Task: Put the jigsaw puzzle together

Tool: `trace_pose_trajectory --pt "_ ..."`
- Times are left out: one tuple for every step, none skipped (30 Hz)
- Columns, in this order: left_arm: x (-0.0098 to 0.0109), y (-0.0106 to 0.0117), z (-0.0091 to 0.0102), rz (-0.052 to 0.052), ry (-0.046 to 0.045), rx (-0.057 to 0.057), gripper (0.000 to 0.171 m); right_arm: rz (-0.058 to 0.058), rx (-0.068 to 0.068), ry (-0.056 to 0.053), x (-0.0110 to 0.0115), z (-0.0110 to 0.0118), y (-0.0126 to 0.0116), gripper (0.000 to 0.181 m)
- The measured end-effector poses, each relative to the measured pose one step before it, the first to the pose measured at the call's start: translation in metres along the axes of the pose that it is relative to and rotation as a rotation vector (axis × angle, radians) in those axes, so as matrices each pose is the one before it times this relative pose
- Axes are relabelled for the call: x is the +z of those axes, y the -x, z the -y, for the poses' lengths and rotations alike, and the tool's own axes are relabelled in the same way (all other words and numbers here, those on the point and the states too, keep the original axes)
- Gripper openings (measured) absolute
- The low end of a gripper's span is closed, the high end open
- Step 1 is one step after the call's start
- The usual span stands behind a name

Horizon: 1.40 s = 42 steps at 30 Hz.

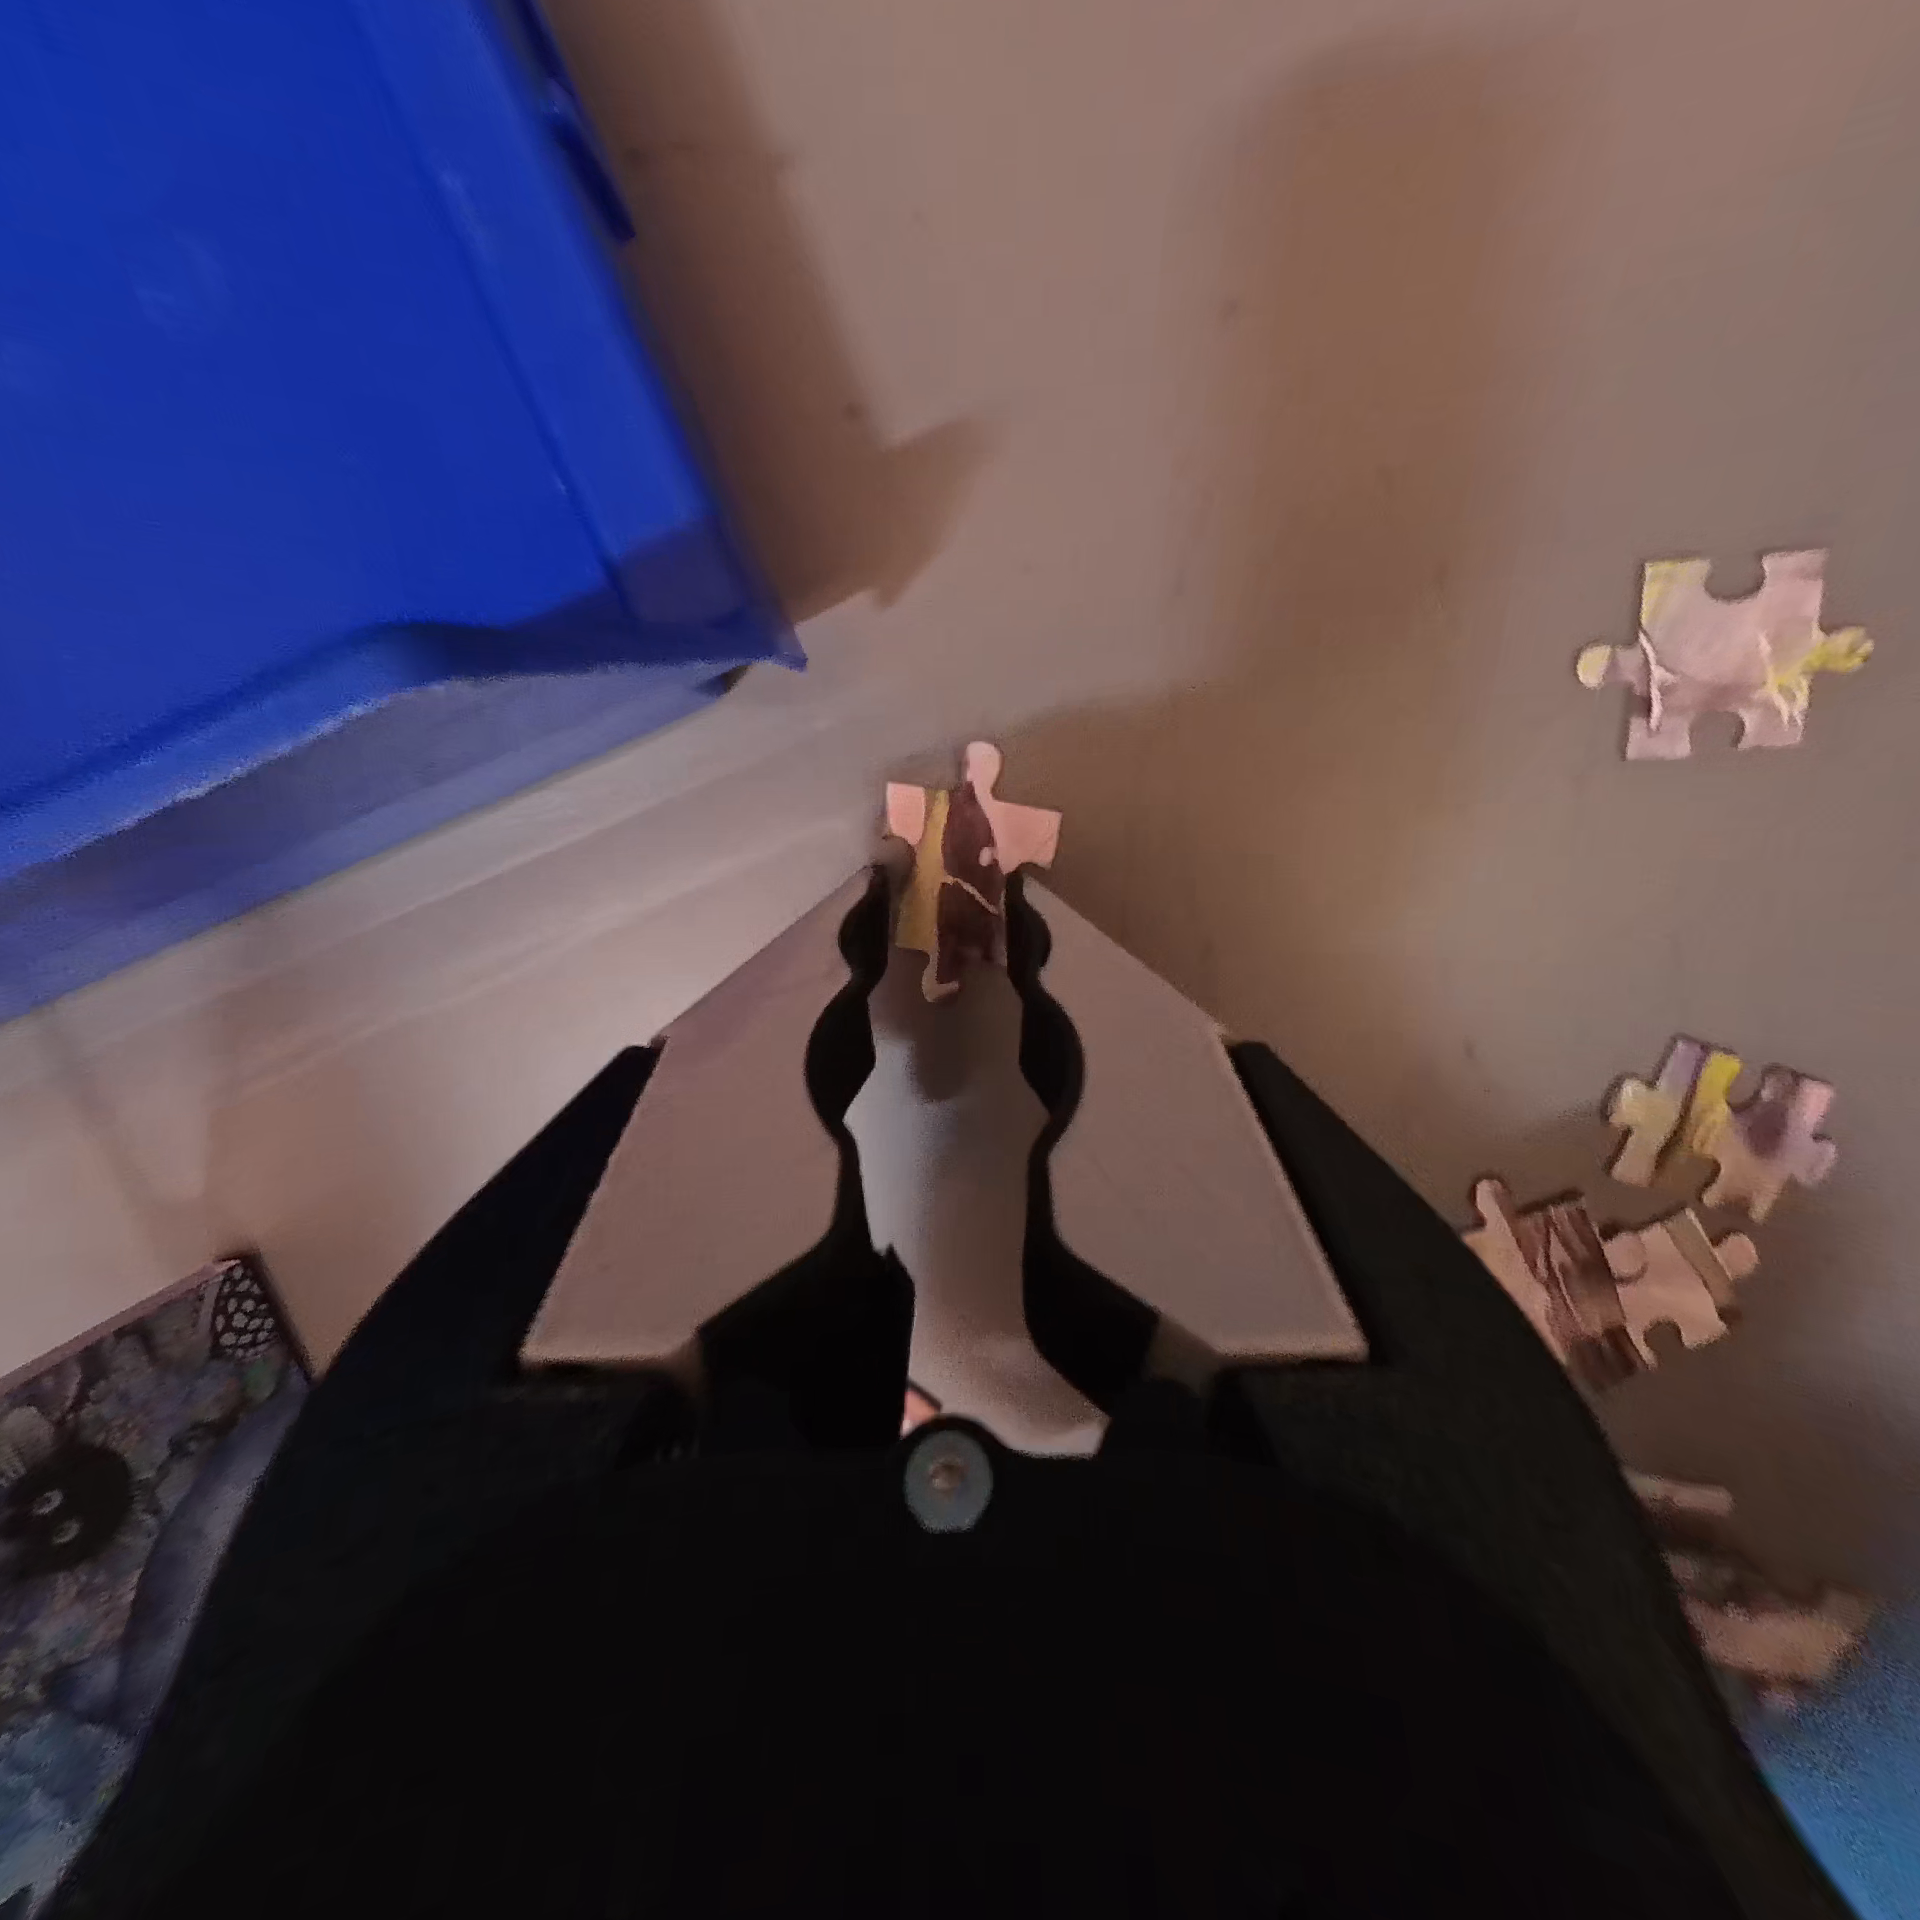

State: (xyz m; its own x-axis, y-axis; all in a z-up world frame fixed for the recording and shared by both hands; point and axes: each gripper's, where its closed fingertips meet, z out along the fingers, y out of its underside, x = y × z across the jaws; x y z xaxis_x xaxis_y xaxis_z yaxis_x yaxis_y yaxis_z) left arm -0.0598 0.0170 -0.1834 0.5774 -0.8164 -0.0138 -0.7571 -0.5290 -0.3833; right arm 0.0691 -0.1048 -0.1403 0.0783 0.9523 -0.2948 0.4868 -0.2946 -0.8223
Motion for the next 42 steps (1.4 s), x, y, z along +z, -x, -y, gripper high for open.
trace_pose_trajectory --pt "-0.00183 -0.00168 -0.00263 -0.0170 0.02122 0.0130 0.014 -0.0023 -0.0047 0.0034 0.00018 -0.00058 0.00033 0.029" --pt "-0.00274 -0.00198 -0.00188 -0.0147 0.01056 0.0110 0.005 -0.0029 -0.0043 0.0021 0.00013 -0.00029 0.00010 0.029" --pt "-0.00363 -0.00227 -0.00184 -0.0110 0.00294 0.0085 0.000 -0.0024 -0.0026 0.0014 0.00007 -0.00018 0.00010 0.029" --pt "-0.00428 -0.00263 -0.00329 -0.0073 0.00494 0.0069 0.000 -0.0011 -0.0008 0.0015 0.00005 -0.00033 0.00006 0.029" --pt "-0.00468 -0.00215 -0.00575 -0.0003 0.01345 0.0070 0.000 -0.0003 0.0004 0.0021 0.00013 -0.00039 0.00005 0.029" --pt "-0.00475 -0.00064 -0.00823 0.0115 0.02187 0.0079 0.000 -0.0004 0.0004 0.0015 0.00017 -0.00027 -0.00006 0.029" --pt "-0.00504 -0.00061 -0.00966 0.0130 0.02268 0.0058 0.000 -0.0009 0.0000 0.0015 0.00021 -0.00017 -0.00003 0.029" --pt "-0.00546 -0.00224 -0.00938 0.0016 0.01309 -0.0030 0.000 -0.0007 0.0001 0.0020 0.00017 -0.00021 -0.00009 0.029" --pt "-0.00579 -0.00328 -0.00819 -0.0052 0.00148 -0.0128 0.000 -0.0005 0.0003 0.0020 0.00025 -0.00016 -0.00004 0.029" --pt "-0.00564 -0.00239 -0.00685 -0.0012 -0.00688 -0.0187 0.000 -0.0019 0.0002 0.0021 0.00016 -0.00023 -0.00026 0.029" --pt "-0.00492 -0.00021 -0.00451 0.0115 -0.01378 -0.0193 0.000 -0.0026 -0.0003 0.0025 0.00023 -0.00028 -0.00019 0.029" --pt "-0.00345 0.00468 -0.00155 0.0365 -0.01724 -0.0242 0.000 -0.0031 -0.0014 0.0028 0.00030 -0.00030 -0.00023 0.029" --pt "-0.00131 0.00912 0.00173 0.0558 -0.01735 -0.0467 0.008 -0.0036 -0.0017 0.0039 0.00040 -0.00039 -0.00021 0.029" --pt "0.00168 0.00828 0.00560 0.0458 -0.02367 -0.0824 0.028 -0.0039 -0.0023 0.0039 0.00041 -0.00041 -0.00019 0.029" --pt "0.00439 0.00466 0.00823 0.0324 -0.03244 -0.1125 0.033 -0.0044 -0.0028 0.0045 0.00037 -0.00055 -0.00010 0.029" --pt "0.00631 0.00044 0.00767 0.0287 -0.03330 -0.1063 0.038 -0.0037 -0.0037 0.0042 0.00026 -0.00050 0.00004 0.029" --pt "0.00678 -0.00086 0.00478 0.0469 -0.03148 -0.0869 0.046 -0.0049 -0.0052 0.0018 0.00013 -0.00028 -0.00003 0.029" --pt "0.00648 -0.00479 0.00335 0.0380 -0.04027 -0.0710 0.047 -0.0046 -0.0043 0.0006 0.00003 -0.00017 -0.00014 0.029" --pt "0.00553 -0.01064 0.00296 0.0049 -0.04950 -0.0542 0.047 -0.0011 -0.0028 -0.0001 -0.00010 -0.00012 0.00024 0.029" --pt "0.00501 -0.00903 0.00181 0.0096 -0.04563 -0.0399 0.047 0.0010 -0.0013 -0.0020 -0.00011 0.00006 0.00021 0.029" --pt "0.00420 -0.00397 0.00164 0.0295 -0.03779 -0.0249 0.047 0.0047 0.0017 -0.0033 -0.00013 0.00038 0.00025 0.029" --pt "0.00300 -0.00055 0.00152 0.0354 -0.02889 -0.0182 0.047 0.0074 0.0053 -0.0035 -0.00035 0.00030 0.00035 0.029" --pt "0.00229 0.00078 0.00063 0.0270 -0.01607 -0.0249 0.047 0.0092 0.0067 -0.0044 -0.00048 0.00039 0.00049 0.029" --pt "0.00191 0.00098 -0.00137 0.0164 -0.00030 -0.0366 0.048 0.0072 0.0052 -0.0074 -0.00085 0.00072 0.00045 0.029" --pt "0.00101 0.00050 -0.00247 0.0124 0.00658 -0.0390 0.049 0.0030 0.0033 -0.0084 -0.00093 0.00085 0.00025 0.029" --pt "-0.00073 0.00193 -0.00216 0.0265 -0.00137 -0.0363 0.049 0.0018 0.0015 -0.0056 -0.00071 0.00051 0.00025 0.028" --pt "-0.00209 0.00181 -0.00152 0.0315 -0.00922 -0.0258 0.048 0.0014 0.0003 -0.0012 -0.00026 -0.00003 0.00019 0.029" --pt "-0.00188 -0.00159 -0.00175 0.0152 -0.00738 -0.0123 0.048 0.0010 0.0004 0.0024 0.00019 -0.00036 0.00014 0.029" --pt "-0.00084 -0.00440 -0.00169 0.0010 -0.00528 -0.0034 0.048 0.0009 -0.0002 0.0036 0.00036 -0.00037 0.00010 0.029" --pt "0.00031 -0.00484 -0.00054 -0.0007 -0.00758 0.0023 0.048 0.0001 -0.0006 0.0039 0.00035 -0.00043 0.00007 0.029" --pt "0.00071 -0.00357 0.00121 0.0032 -0.01194 0.0041 0.047 -0.0002 -0.0006 0.0030 0.00033 -0.00036 0.00001 0.029" --pt "0.00092 -0.00197 0.00149 0.0065 -0.00823 0.0033 0.047 -0.0008 -0.0012 0.0020 0.00019 -0.00029 0.00008 0.029" --pt "0.00133 -0.00060 0.00130 0.0051 -0.00447 -0.0015 0.048 -0.0004 -0.0014 0.0015 0.00000 -0.00024 0.00014 0.029" --pt "0.00131 -0.00015 0.00101 -0.0001 -0.00152 -0.0101 0.048 0.0000 -0.0014 0.0004 -0.00001 -0.00014 0.00019 0.029" --pt "0.00089 0.00058 0.00088 0.0001 -0.00220 -0.0102 0.050 0.0000 -0.0007 -0.0004 -0.00004 -0.00005 0.00014 0.029" --pt "0.00075 0.00067 0.00047 0.0008 -0.00229 -0.0019 0.050 0.0015 0.0006 -0.0007 -0.00022 -0.00003 0.00013 0.029" --pt "0.00051 -0.00010 0.00022 -0.0047 -0.00202 -0.0003 0.049 0.0019 0.0020 -0.0010 -0.00007 0.00004 0.00008 0.029" --pt "0.00037 0.00003 -0.00010 -0.0089 0.00037 -0.0072 0.050 0.0026 0.0034 -0.0002 -0.00002 -0.00001 -0.00004 0.029" --pt "0.00049 0.00042 -0.00037 -0.0138 0.00277 -0.0178 0.050 0.0036 0.0038 0.0003 0.00007 -0.00009 0.00001 0.029" --pt "0.00001 0.00227 0.00018 -0.0069 -0.00200 -0.0225 0.043 0.0022 0.0036 0.0003 0.00011 0.00002 -0.00006 0.029" --pt "-0.00026 0.00364 0.00042 -0.0017 -0.00351 -0.0162 0.036 0.0023 0.0031 0.0009 0.00008 -0.00009 0.00002 0.029" --pt "-0.00026 0.00317 -0.00009 -0.0083 -0.00264 -0.0131 0.030 0.0015 0.0016 0.0004 0.00006 -0.00016 0.00007 0.029"
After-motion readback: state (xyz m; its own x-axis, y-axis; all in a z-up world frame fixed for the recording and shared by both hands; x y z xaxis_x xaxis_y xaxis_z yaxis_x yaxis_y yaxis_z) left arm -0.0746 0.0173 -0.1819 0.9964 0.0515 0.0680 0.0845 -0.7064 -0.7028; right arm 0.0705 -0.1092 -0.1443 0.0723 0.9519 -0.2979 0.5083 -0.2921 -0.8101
